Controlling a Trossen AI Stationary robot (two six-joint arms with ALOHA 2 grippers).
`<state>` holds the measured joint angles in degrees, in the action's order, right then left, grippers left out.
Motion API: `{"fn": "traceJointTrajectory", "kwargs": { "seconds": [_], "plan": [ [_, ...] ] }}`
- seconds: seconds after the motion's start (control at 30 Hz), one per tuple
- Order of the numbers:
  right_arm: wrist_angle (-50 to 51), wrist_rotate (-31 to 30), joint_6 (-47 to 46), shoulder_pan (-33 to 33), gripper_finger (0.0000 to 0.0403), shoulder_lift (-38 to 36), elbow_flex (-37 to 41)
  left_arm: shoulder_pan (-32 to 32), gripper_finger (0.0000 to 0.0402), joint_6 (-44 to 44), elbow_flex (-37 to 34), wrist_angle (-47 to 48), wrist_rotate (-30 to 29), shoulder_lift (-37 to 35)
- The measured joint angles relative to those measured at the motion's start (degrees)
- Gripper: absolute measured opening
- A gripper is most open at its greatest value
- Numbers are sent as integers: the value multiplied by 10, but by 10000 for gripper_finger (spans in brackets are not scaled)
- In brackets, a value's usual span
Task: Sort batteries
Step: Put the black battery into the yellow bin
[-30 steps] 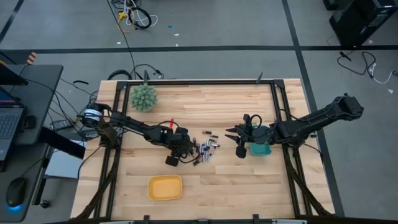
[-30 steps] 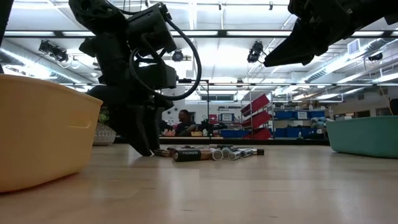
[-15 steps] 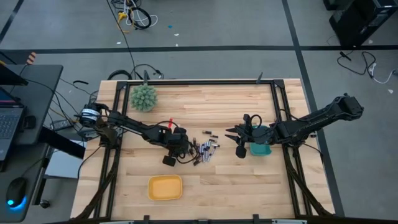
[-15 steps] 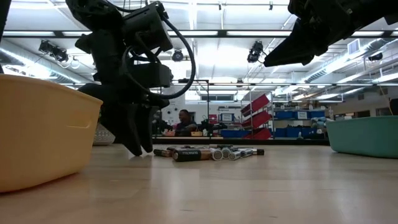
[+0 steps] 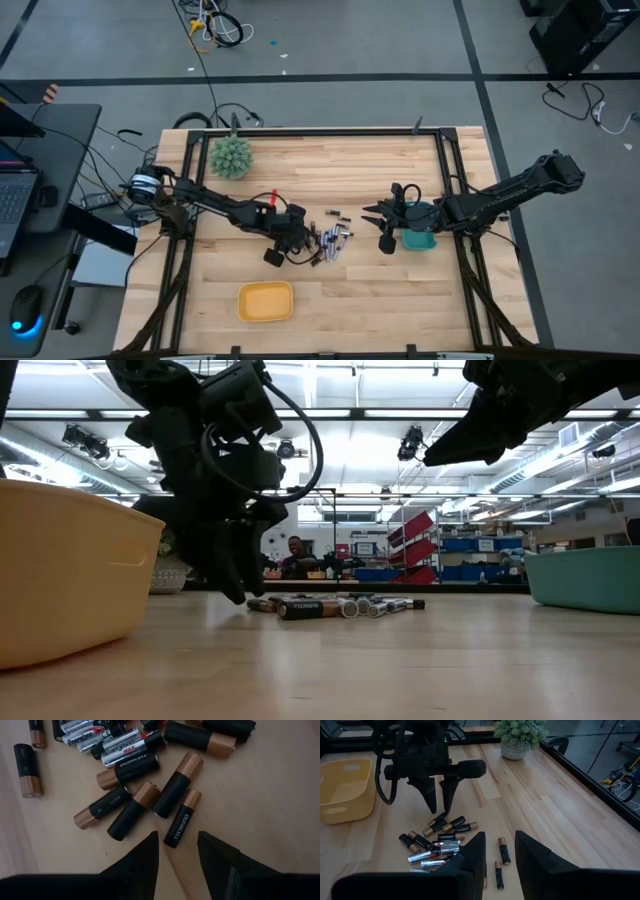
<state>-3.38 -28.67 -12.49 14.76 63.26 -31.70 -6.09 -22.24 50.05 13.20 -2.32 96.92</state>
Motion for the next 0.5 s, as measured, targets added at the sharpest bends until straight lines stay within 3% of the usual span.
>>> {"fn": "traceJointTrajectory", "kwargs": {
  "seconds": [0.5],
  "plan": [
    [2,0,-5,0,90,0,0,16,135,-2,2,-15,28,18]
  ]
}}
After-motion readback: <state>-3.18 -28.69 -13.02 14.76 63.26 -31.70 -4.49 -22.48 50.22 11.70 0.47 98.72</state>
